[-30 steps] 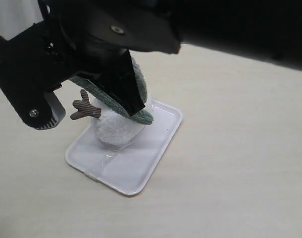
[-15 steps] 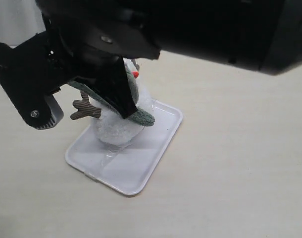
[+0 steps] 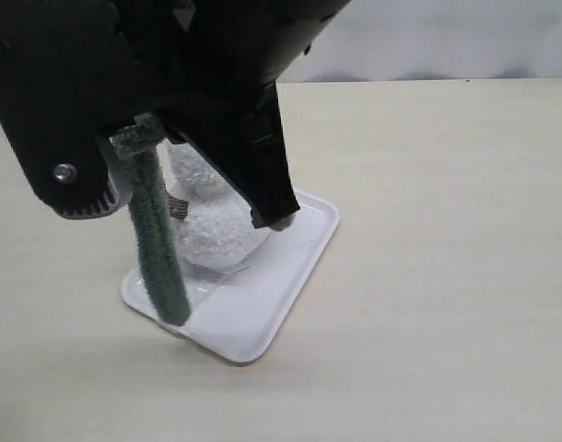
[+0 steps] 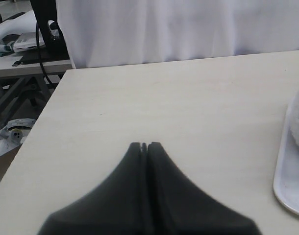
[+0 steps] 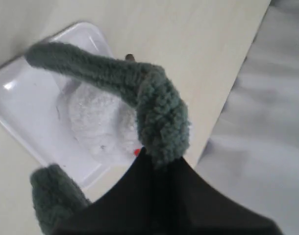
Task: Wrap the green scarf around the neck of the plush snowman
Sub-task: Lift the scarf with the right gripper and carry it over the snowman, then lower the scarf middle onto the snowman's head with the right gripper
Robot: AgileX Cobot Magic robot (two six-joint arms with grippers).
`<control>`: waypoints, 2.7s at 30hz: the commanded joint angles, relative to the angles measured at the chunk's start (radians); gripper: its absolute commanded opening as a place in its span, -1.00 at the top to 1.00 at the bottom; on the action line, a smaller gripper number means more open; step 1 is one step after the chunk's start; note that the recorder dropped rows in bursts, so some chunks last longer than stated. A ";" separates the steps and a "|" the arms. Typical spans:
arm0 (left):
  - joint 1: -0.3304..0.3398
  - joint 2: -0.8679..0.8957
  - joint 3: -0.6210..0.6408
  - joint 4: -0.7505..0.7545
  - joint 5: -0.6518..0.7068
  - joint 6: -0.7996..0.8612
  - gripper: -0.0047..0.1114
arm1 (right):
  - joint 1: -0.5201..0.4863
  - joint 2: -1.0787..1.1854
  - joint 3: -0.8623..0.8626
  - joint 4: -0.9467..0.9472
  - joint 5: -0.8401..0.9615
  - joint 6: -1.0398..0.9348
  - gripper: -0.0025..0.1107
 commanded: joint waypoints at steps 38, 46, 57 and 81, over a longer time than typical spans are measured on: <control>-0.007 -0.002 0.003 -0.002 -0.012 -0.002 0.92 | -0.259 0.367 -0.002 -0.441 -0.403 0.344 0.88; -0.007 -0.002 0.003 -0.002 -0.012 -0.002 0.92 | -0.282 0.412 -0.004 -0.441 -0.419 0.464 0.88; -0.007 -0.002 0.003 -0.002 -0.012 -0.002 0.92 | -0.282 0.406 -0.004 -0.441 -0.391 0.711 -0.05; -0.007 -0.002 0.003 -0.002 -0.012 -0.002 0.92 | -0.291 0.405 -0.290 -0.122 0.026 0.792 -0.10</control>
